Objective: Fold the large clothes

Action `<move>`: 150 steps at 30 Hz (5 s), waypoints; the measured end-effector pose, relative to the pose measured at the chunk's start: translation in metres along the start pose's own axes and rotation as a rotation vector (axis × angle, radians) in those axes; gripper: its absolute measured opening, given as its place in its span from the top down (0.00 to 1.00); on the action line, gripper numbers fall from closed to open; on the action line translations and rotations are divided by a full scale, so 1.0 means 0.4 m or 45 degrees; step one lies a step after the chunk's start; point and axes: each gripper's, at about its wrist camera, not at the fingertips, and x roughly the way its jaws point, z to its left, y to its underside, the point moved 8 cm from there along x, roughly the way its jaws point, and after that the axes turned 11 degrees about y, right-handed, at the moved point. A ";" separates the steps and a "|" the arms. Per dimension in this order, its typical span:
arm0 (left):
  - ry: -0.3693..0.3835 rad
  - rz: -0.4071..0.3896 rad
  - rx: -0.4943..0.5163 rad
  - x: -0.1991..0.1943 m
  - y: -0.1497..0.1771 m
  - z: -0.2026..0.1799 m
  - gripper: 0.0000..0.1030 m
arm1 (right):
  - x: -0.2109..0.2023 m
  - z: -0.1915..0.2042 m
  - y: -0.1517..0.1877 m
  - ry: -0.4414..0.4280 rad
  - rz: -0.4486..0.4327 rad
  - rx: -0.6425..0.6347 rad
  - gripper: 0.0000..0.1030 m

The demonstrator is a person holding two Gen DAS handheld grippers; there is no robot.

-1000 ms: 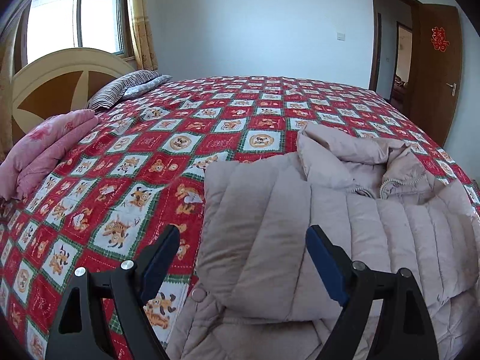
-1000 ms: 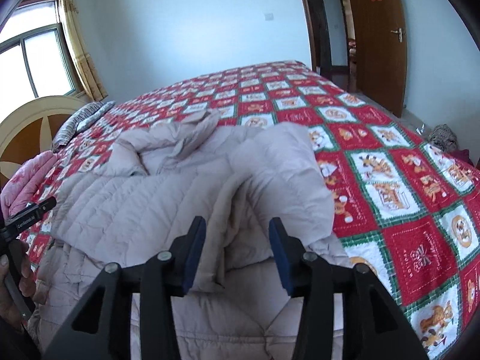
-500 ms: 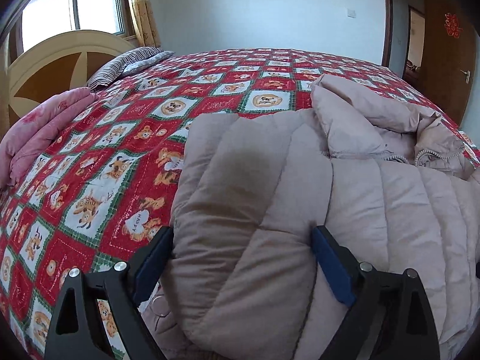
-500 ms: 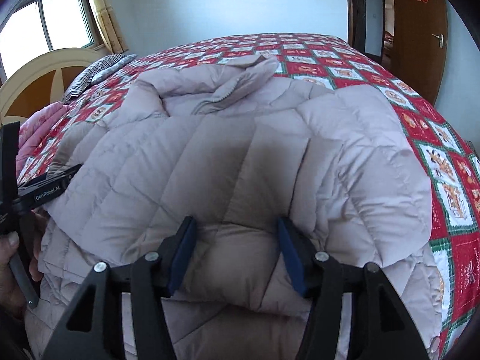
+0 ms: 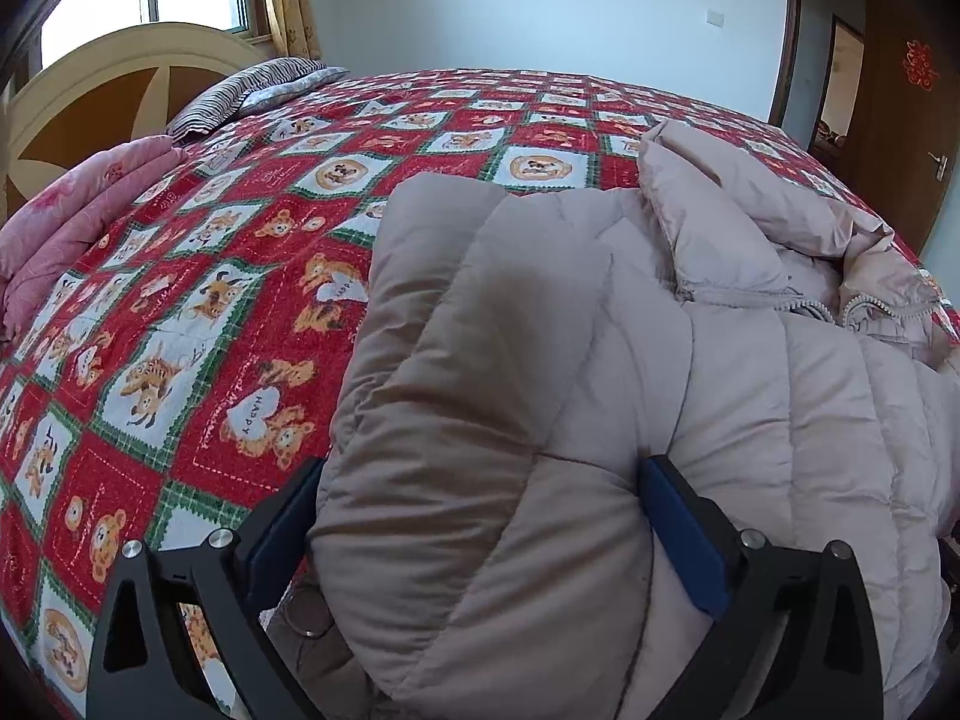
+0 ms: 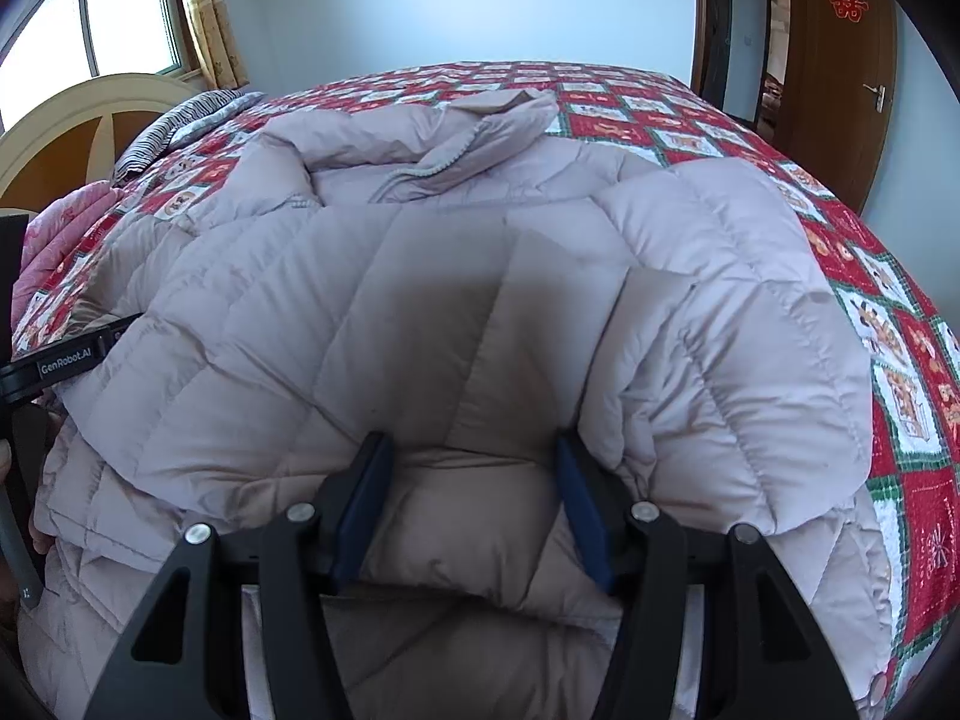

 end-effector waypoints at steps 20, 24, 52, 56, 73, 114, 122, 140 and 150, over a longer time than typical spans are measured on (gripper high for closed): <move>0.062 0.057 -0.057 0.029 0.006 0.015 0.01 | 0.007 0.010 0.000 0.031 -0.002 -0.023 0.42; 0.075 0.065 -0.080 -0.005 -0.001 0.028 0.01 | 0.004 0.010 -0.005 0.016 0.015 -0.053 0.42; 0.058 0.101 0.308 0.232 -0.400 -0.203 0.01 | 0.230 -0.080 -0.460 -0.068 0.072 -0.053 0.24; 0.083 0.093 0.372 0.263 -0.404 -0.247 0.08 | 0.300 -0.061 -0.473 -0.091 0.101 -0.113 0.28; 0.205 0.053 0.489 0.137 -0.283 -0.205 0.97 | 0.197 -0.105 -0.321 -0.010 -0.006 -0.359 0.95; -0.029 0.031 0.512 0.221 -0.376 -0.301 0.05 | 0.140 0.013 -0.368 -0.186 -0.031 -0.164 0.44; -0.010 0.009 0.521 0.225 -0.295 -0.295 0.05 | 0.217 0.016 -0.428 -0.207 -0.014 0.011 0.41; 0.177 0.143 0.403 0.268 -0.293 -0.370 0.05 | 0.297 0.034 -0.327 -0.143 0.065 -0.106 0.40; 0.225 0.148 0.326 0.302 -0.253 -0.346 0.02 | 0.301 0.028 -0.330 -0.203 0.076 -0.034 0.40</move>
